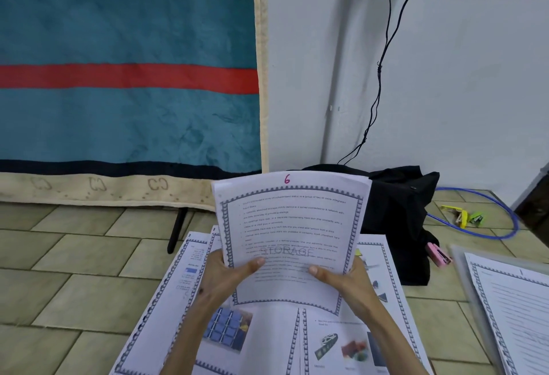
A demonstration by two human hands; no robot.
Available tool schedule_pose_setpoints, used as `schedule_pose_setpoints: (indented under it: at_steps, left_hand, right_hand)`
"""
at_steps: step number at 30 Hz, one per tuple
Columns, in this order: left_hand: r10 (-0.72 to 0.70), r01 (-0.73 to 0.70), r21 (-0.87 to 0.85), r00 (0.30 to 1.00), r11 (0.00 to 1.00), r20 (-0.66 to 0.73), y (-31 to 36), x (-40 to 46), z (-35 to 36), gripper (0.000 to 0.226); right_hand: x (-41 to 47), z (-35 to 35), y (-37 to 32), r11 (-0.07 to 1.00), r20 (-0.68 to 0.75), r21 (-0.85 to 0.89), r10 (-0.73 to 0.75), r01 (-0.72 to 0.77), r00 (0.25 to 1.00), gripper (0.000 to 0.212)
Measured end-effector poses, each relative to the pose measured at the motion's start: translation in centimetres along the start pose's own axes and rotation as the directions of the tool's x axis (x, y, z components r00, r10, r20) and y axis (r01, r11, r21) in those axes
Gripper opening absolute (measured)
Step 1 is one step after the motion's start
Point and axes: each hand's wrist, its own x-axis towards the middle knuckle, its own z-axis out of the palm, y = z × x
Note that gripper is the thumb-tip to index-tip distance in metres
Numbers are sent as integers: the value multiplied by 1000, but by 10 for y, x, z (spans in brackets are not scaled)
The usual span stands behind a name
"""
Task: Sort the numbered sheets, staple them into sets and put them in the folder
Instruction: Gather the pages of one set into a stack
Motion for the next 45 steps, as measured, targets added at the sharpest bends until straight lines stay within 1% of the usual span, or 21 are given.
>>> schedule_pose_setpoints:
  at_steps: [4, 8, 10, 11, 13, 18, 24, 26, 27, 28, 30, 31, 33, 35, 36, 38, 39, 40, 41, 43, 45]
  left_hand:
    - [-15, 13, -32, 997, 999, -70, -5, -2, 3, 23]
    - [-32, 21, -112, 995, 994, -94, -3, -5, 4, 35]
    - [-44, 36, -119, 997, 992, -60, -4, -6, 3, 53]
    - [-54, 46, -112, 996, 993, -67, -7, -6, 3, 52]
    - [-78, 64, -115, 990, 991, -120, -13, -5, 6, 37]
    - [-106, 82, -123, 973, 989, -204, -17, -4, 13, 38]
    - [-119, 82, -151, 961, 985, -250, -21, -2, 20, 35]
    - [-83, 71, -85, 986, 994, -144, -17, 0, 14, 39]
    - [-51, 50, -37, 998, 998, -30, -12, 1, 9, 49]
    - [-15, 17, -15, 996, 1000, 86, -6, 3, 3, 67]
    - [67, -46, -116, 980, 992, 187, 8, 14, -5, 95]
    - [103, -55, -234, 974, 971, 201, 16, 22, -5, 97]
    - [142, -15, -459, 959, 888, 244, 32, 37, 1, 86]
    - [138, 45, -577, 953, 816, 270, 44, 46, 15, 74]
    - [129, 71, -624, 954, 779, 269, 46, 49, 23, 66]
    - [95, 123, -679, 957, 724, 274, 45, 54, 43, 46]
    - [68, 168, -694, 952, 700, 298, 42, 56, 52, 37]
    - [20, 225, -706, 947, 672, 320, 41, 55, 62, 27]
    - [-24, 262, -713, 945, 650, 326, 39, 54, 70, 24]
    - [-93, 311, -709, 940, 633, 329, 33, 54, 84, 31]
    - [-149, 345, -698, 933, 627, 328, 27, 51, 96, 26]
  right_hand:
    - [1, 1, 2, 1000, -32, -26, -1, 0, 999, 32]
    - [0, 6, 2, 999, -47, -43, -9, 7, 999, 31]
    - [0, 7, 3, 999, -53, -46, -13, 11, 999, 31]
    - [0, 7, 3, 999, -55, -42, -15, 13, 998, 30]
    - [-1, 8, 4, 999, -62, -39, -11, 9, 998, 29]
    - [1, 9, 6, 998, -91, -68, 5, -11, 996, 27]
    - [3, 11, 7, 997, -135, -79, 6, -17, 991, 22]
    - [4, 6, 2, 995, -137, -93, 27, -40, 990, 20]
    - [4, 1, -4, 993, -122, -105, 47, -60, 991, 20]
    - [4, -5, -10, 989, -94, -119, 72, -83, 993, 21]
    - [2, -20, -20, 980, -3, -95, 174, -173, 985, 24]
    - [0, -27, -23, 969, 41, -77, 240, -236, 970, 28]
    - [-6, -37, -26, 936, 110, -76, 349, -342, 931, 38]
    - [-14, -42, -27, 912, 128, -40, 410, -408, 903, 48]
    - [-18, -45, -27, 899, 100, -35, 438, -437, 893, 56]
    - [-30, -50, -27, 868, 27, -3, 496, -496, 868, 66]
    - [-34, -55, -24, 849, 48, 24, 526, -527, 849, 79]
    - [-39, -60, -22, 838, 84, 39, 540, -544, 838, 83]
    - [-42, -68, -13, 818, 112, 24, 569, -575, 814, 94]
    - [-49, -79, -1, 796, 137, -9, 601, -605, 788, 86]
    - [-57, -93, 10, 778, 147, -31, 625, -628, 767, 83]
